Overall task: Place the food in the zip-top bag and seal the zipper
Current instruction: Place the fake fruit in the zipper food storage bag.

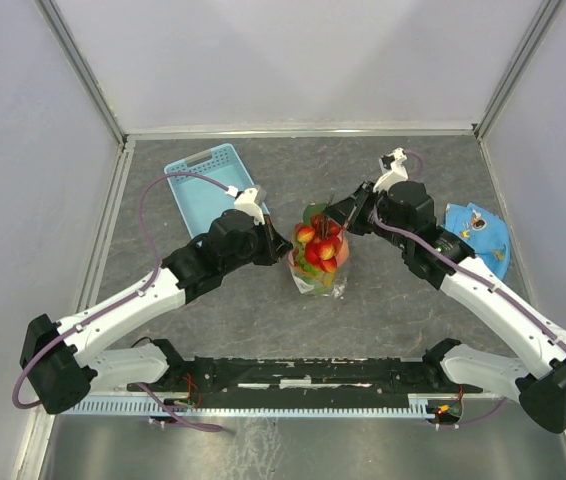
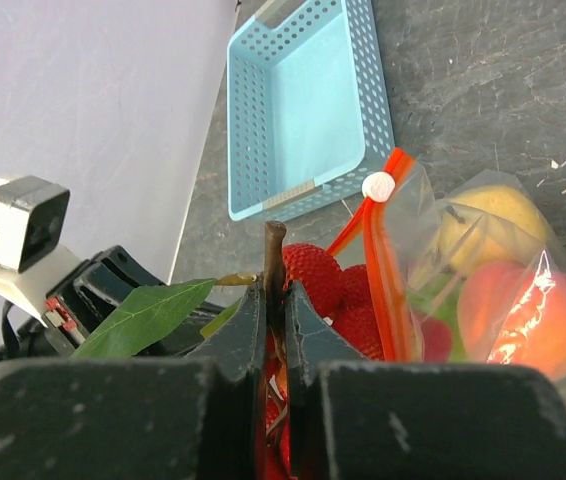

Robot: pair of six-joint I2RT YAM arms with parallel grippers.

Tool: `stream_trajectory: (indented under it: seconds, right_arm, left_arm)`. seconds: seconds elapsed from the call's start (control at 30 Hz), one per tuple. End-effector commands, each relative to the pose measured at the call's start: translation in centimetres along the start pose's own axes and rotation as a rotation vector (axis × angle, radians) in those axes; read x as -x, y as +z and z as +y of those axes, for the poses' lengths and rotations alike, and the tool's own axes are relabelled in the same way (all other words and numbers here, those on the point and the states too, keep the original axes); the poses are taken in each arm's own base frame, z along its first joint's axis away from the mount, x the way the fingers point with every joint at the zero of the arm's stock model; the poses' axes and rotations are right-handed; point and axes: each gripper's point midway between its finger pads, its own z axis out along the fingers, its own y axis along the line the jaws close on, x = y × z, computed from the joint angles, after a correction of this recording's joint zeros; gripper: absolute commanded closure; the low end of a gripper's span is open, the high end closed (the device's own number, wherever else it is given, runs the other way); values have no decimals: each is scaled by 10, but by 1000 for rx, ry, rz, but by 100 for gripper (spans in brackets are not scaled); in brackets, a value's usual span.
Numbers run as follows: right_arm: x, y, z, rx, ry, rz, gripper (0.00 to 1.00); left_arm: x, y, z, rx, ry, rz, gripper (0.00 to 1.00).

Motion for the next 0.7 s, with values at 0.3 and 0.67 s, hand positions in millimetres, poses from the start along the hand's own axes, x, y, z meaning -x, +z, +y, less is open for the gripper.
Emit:
stream_trajectory:
  seconds: [0.3,0.67]
  right_arm:
    - [28,0,3,48,49,-193,99]
    - [9,-9,2,120,-79,-151,99]
  left_arm:
    - [24,-8,-28,-108,16,-71,97]
    - [29,-11,-27,-98,15,-94,97]
